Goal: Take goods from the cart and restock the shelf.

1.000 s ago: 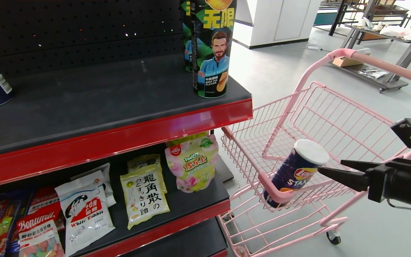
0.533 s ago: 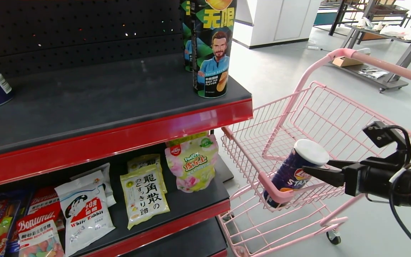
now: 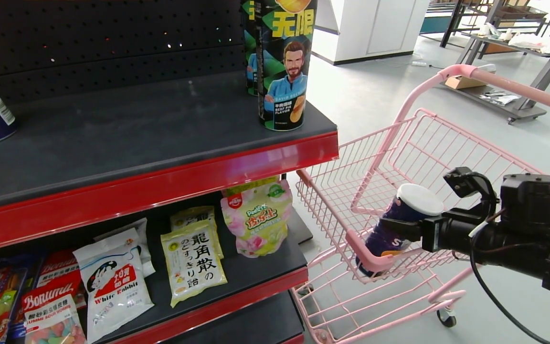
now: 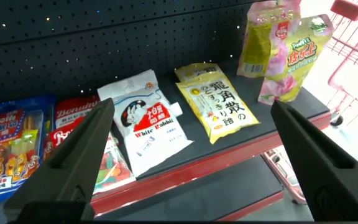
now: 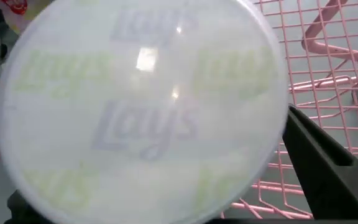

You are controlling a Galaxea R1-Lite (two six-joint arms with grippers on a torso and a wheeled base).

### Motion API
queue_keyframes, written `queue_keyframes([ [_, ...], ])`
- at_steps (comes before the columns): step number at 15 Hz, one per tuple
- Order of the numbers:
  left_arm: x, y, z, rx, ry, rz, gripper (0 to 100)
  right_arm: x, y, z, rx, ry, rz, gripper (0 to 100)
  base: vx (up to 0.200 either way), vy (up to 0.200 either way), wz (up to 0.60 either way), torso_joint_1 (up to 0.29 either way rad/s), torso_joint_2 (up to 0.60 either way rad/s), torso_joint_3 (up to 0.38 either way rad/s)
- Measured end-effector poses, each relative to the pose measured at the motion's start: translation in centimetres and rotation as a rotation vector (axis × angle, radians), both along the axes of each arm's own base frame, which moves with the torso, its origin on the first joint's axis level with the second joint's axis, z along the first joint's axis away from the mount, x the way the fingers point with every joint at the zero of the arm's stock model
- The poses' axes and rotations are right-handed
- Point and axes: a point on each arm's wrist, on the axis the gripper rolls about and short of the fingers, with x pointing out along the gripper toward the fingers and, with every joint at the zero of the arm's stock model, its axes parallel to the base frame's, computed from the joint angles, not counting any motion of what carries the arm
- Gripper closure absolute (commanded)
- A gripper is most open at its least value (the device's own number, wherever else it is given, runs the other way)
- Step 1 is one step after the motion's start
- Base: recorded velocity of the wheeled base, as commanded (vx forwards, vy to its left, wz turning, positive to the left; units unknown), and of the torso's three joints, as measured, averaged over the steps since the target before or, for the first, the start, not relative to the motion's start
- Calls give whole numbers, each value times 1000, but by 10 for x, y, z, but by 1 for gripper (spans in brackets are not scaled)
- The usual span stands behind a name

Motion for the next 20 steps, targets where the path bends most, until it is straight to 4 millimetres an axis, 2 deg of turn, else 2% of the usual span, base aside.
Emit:
queue_keyframes([
  [5, 0, 0, 0, 0, 0, 0, 0, 12, 2, -16, 3, 25, -9, 0, 0, 0, 0, 0, 0, 0],
  [6, 0, 0, 0, 0, 0, 0, 0, 13, 3, -18, 4, 31, -17, 100, 0, 0, 0, 0, 0, 0],
  [9, 0, 0, 0, 0, 0, 0, 0, 13, 4, -22, 14, 67, -24, 100, 0, 0, 0, 0, 0, 0],
  [13, 0, 0, 0, 0, 0, 0, 0, 18, 4, -15, 18, 31, -34, 100, 0, 0, 0, 0, 0, 0],
  [20, 0, 0, 0, 0, 0, 0, 0, 24, 5, 47, 39, -210, -59, 100, 0, 0, 0, 0, 0, 0],
])
